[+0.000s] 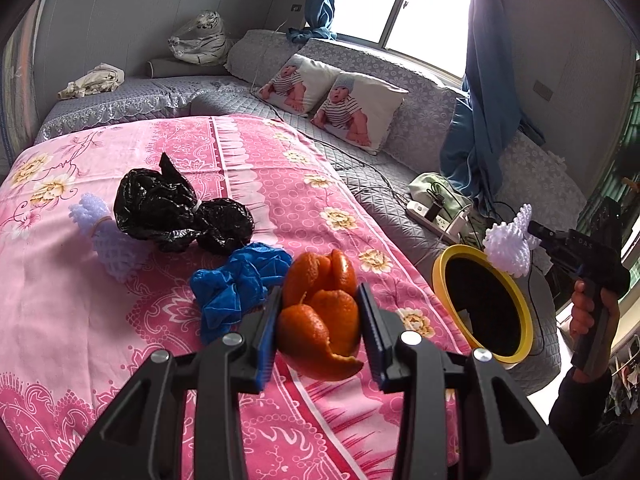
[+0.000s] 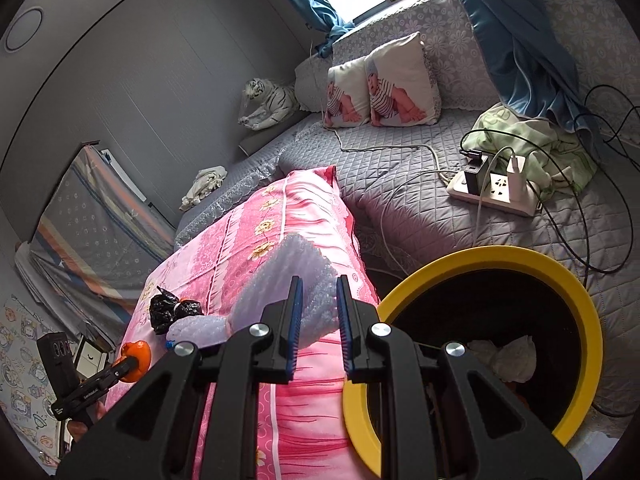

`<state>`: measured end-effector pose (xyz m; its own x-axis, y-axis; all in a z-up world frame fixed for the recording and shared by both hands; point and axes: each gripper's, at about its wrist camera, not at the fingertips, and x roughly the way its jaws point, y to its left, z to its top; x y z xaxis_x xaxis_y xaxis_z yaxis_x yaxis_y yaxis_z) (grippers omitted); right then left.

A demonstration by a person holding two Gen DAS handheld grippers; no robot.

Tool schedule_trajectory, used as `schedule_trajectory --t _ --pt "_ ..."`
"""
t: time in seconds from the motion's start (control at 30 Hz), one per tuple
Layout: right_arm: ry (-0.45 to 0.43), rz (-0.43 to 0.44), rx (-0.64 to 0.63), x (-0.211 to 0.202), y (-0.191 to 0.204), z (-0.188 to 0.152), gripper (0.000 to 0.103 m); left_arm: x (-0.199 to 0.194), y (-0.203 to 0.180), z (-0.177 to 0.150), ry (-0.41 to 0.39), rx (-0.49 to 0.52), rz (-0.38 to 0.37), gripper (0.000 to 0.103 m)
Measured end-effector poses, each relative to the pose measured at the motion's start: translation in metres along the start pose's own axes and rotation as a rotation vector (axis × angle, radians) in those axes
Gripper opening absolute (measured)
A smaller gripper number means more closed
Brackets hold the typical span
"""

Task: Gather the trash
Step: 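Carry the foam net and orange peel with both tools over the yellow bin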

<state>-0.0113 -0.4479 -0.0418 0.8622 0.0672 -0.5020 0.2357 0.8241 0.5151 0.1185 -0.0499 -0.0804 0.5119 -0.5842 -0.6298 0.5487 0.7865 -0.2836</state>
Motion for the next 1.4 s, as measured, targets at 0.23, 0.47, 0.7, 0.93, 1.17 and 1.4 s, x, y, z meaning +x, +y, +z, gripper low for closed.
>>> schedule_trajectory --t 0.23,0.47,0.7,0.93,1.17,1.4 --pt "-0.036 -0.048 0.004 -0.011 -0.015 0.000 0.016 0.018 -0.028 0.010 0.029 0.044 -0.039 0.035" --pt "-0.060 -0.096 0.000 -0.015 -0.028 0.000 0.016 0.041 -0.065 0.020 0.053 0.110 -0.098 0.035" --pt "-0.090 -0.145 0.017 -0.023 -0.045 0.000 0.016 0.064 -0.101 0.024 0.081 0.173 -0.144 0.035" --pt "-0.140 -0.207 0.040 -0.035 -0.063 0.002 0.016 0.083 -0.131 0.021 0.102 0.217 -0.179 0.035" --pt "-0.186 -0.275 0.050 -0.047 -0.077 0.001 0.016 0.097 -0.163 0.019 0.109 0.269 -0.211 0.035" --pt "-0.200 -0.335 0.076 -0.049 -0.092 -0.003 0.016 0.113 -0.192 0.014 0.136 0.305 -0.250 0.035"
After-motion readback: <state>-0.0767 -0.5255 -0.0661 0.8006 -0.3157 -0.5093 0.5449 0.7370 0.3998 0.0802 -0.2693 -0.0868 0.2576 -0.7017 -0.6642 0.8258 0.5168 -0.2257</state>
